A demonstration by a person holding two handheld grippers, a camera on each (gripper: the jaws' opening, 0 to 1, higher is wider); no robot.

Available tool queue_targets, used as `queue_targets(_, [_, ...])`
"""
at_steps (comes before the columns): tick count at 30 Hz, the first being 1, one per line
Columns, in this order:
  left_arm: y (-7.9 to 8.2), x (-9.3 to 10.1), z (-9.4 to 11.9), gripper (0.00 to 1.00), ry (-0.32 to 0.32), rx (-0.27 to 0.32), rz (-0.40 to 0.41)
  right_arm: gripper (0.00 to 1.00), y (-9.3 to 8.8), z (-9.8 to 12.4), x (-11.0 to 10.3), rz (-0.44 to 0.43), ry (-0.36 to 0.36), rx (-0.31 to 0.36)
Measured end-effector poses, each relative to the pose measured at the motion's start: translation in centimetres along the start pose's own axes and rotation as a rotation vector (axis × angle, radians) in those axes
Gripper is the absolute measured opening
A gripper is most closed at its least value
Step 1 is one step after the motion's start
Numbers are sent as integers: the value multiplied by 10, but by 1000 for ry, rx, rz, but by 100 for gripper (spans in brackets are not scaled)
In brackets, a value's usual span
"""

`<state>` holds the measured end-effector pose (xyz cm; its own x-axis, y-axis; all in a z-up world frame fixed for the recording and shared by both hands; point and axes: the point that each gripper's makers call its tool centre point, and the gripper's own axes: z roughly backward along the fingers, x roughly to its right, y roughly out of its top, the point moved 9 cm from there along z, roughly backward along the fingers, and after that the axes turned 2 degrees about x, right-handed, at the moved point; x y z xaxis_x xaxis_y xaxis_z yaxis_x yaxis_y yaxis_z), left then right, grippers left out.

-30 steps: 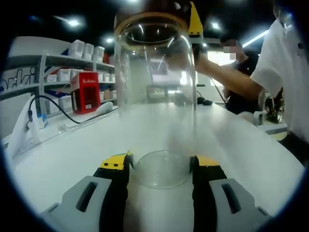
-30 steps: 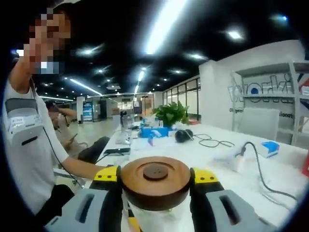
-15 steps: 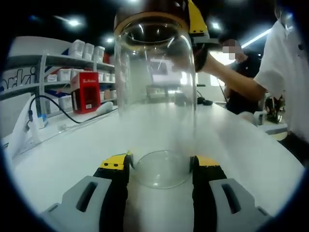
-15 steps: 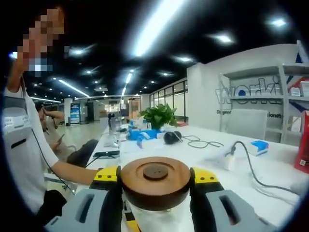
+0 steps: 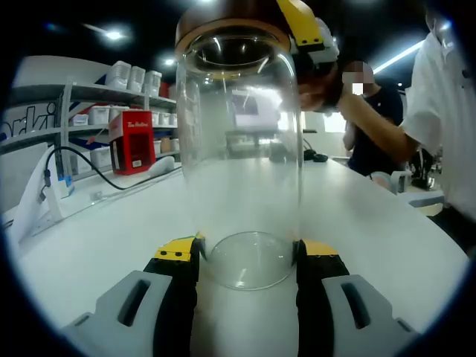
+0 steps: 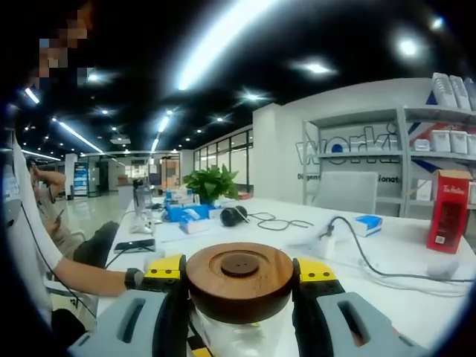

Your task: Clamp the coffee can twist off the lid put the lid on the table pick up the lid cover the can tighten the lid

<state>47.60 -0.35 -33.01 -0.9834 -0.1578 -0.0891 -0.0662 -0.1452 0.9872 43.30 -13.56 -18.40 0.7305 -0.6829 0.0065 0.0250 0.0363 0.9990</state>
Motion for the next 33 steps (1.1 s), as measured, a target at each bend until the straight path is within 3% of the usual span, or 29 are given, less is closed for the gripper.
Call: queue_targets(33, [0, -1, 2, 43, 1, 1, 0, 51, -3, -1, -23, -14, -362, 36])
